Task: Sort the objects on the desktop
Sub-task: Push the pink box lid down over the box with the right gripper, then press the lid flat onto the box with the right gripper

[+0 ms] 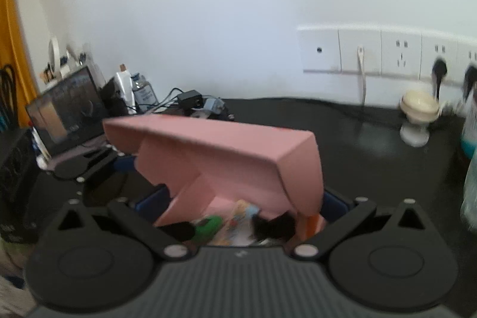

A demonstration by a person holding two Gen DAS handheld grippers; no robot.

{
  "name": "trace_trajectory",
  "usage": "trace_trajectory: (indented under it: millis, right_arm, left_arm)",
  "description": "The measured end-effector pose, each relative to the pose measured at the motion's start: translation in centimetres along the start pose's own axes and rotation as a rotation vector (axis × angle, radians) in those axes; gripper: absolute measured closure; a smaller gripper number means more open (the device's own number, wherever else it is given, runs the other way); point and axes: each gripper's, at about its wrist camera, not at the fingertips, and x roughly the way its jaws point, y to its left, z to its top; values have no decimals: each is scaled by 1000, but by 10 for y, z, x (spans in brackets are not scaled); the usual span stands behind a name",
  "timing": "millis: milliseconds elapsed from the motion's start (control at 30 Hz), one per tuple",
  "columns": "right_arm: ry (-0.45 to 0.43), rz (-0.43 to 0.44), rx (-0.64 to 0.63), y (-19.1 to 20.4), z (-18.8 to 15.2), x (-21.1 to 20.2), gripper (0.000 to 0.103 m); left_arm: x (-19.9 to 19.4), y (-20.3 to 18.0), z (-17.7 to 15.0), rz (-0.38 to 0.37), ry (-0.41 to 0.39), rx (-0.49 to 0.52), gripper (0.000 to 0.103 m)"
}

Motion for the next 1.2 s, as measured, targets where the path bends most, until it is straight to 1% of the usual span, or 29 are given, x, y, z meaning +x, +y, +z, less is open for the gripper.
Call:
trace_trajectory:
  millis: [100, 200, 300, 367, 433, 533, 633, 733, 867, 1033, 1200]
  right_arm:
    - [-4, -9, 27, 3, -5, 2, 1]
    - [4, -38, 25, 7, -8, 7, 1]
    - [21, -58, 4, 11, -12, 11, 1]
    - [38, -67, -18, 13, -16, 14, 1]
    - [64, -88, -38, 15, -21, 14, 1]
    - [75, -141, -82, 20, -27, 12, 1]
    - [63, -179, -143, 27, -32, 4, 1]
    - [63, -201, -185, 33, -37, 0, 1]
    - [66, -213, -218, 43, -44, -2, 1]
    - [75, -237, -253, 52, -54, -3, 1]
    - [91, -254, -255, 57, -65, -1, 1]
  left_arm:
    - [0, -2, -5, -5, 25, 2, 0]
    - [0, -3, -12, -13, 50, 2, 0]
    - [-2, -2, -19, -33, 76, 5, 0]
    - [-5, 0, -23, -33, 83, 10, 0]
    - [-11, 2, -26, -23, 84, 4, 0]
    - [-20, 8, -31, -1, 78, -8, 0]
    - [-31, 12, -34, 16, 60, -15, 0]
    - [-41, 10, -33, 24, 32, 6, 0]
    - [-48, 0, -32, -6, 6, 64, 0]
    - [-50, -17, -40, -71, 27, 132, 0]
    - [-49, -21, -50, -86, 57, 138, 0]
